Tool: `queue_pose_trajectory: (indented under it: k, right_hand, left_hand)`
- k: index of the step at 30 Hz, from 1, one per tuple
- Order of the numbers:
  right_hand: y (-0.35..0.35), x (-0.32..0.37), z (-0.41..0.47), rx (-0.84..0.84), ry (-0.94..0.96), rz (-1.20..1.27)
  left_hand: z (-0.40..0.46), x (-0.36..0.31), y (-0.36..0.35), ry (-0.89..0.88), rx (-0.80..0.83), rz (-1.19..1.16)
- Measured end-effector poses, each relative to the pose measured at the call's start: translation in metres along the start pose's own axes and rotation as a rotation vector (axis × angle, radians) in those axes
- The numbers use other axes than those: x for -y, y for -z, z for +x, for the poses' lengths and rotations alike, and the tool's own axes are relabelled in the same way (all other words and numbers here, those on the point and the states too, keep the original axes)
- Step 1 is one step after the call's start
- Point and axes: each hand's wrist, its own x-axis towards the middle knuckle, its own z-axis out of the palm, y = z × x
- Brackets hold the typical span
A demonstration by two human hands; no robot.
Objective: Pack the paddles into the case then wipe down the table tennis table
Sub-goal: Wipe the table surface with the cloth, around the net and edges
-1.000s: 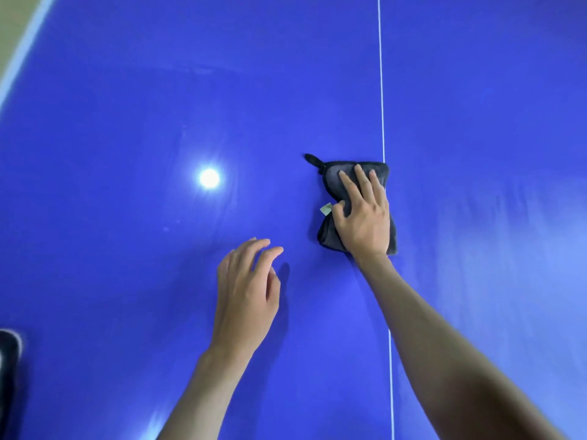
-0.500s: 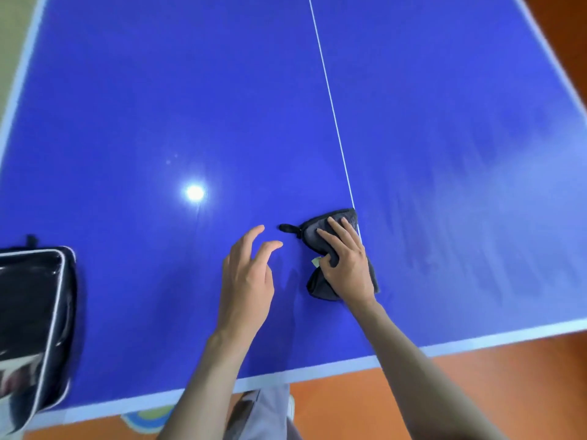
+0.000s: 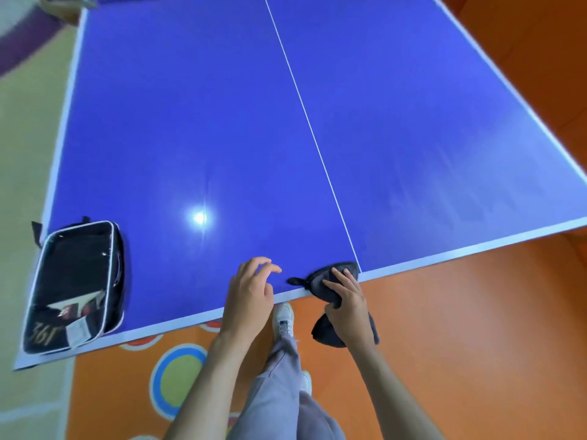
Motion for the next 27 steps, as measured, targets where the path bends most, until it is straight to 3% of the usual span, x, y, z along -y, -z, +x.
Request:
queue_pose_trajectory:
  k: [5, 14, 27]
  right_hand:
    - [0.006, 0.019, -0.054, 0.017, -0.093, 0.103]
    - [0.022, 0.102, -0.103, -0.022, 0.042, 0.202]
    - [-0.055, 0.26, -0.12, 0.132, 0.191, 0.142]
  left_hand:
    - [-0.037, -0.005, 0.034, -0.03, 0.05, 0.03]
    - [-0.087, 0.023, 0.12, -0.013, -0.016, 0.089]
    - [-0.151, 0.152, 0.217, 0.159, -0.14, -0.01]
